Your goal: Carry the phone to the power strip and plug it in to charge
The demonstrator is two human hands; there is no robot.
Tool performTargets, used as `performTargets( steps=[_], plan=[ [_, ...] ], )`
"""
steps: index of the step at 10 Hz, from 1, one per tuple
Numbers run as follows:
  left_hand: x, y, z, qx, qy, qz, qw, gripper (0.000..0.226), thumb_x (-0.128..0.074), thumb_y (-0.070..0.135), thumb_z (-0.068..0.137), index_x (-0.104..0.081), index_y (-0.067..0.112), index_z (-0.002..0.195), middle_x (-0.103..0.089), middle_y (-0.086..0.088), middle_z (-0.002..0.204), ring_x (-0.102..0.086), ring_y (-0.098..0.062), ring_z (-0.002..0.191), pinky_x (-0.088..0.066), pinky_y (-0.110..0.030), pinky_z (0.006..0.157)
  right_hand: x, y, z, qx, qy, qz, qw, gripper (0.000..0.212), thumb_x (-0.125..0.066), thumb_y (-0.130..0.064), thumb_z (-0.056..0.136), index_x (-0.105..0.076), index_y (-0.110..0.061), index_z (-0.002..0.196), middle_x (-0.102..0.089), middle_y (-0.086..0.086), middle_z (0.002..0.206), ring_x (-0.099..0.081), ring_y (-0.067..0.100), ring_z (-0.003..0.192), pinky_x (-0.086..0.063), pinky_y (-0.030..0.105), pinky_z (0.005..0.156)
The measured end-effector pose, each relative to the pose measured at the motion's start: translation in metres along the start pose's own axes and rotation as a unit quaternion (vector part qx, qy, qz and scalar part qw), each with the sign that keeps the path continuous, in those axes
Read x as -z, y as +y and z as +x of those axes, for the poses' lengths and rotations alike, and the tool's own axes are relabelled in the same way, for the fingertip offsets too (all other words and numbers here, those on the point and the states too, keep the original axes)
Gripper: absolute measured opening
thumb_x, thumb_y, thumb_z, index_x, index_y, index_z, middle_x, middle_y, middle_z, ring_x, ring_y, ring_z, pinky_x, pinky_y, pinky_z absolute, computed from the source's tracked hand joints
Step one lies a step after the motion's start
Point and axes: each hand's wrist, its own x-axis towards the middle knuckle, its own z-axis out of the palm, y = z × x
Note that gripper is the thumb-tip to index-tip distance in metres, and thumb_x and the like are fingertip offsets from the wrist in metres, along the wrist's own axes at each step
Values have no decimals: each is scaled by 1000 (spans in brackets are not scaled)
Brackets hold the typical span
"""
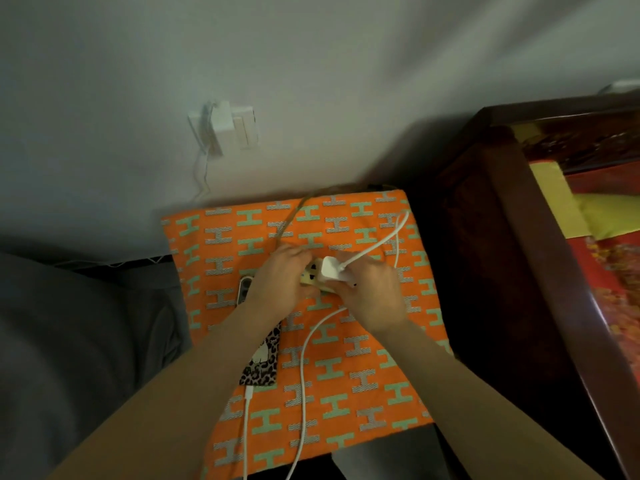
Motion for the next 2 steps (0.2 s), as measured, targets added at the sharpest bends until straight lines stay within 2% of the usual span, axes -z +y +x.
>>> performTargets(
  steps=[1, 2],
  plan=[
    [14, 7, -4, -6, -39, 46, 998, 72, -76, 40, 71, -49, 14, 133, -53, -5, 136, -44, -22, 128, -38, -36, 107, 7, -4, 0, -13, -15, 28, 999, 34, -70, -38, 81, -64, -15, 105, -69, 9, 97, -64, 28, 86, -45, 31, 64],
    [49, 17, -21, 23, -62, 59, 996, 88, -76, 43, 70, -36, 14, 143, -40, -6, 148, -36, -24, 138, -33, -36, 112, 36, -7, -14, -111, -70, 29, 991, 68, -81, -38, 68, -50, -13, 123, -62, 12, 115, -60, 33, 104, -49, 38, 79]
  ],
)
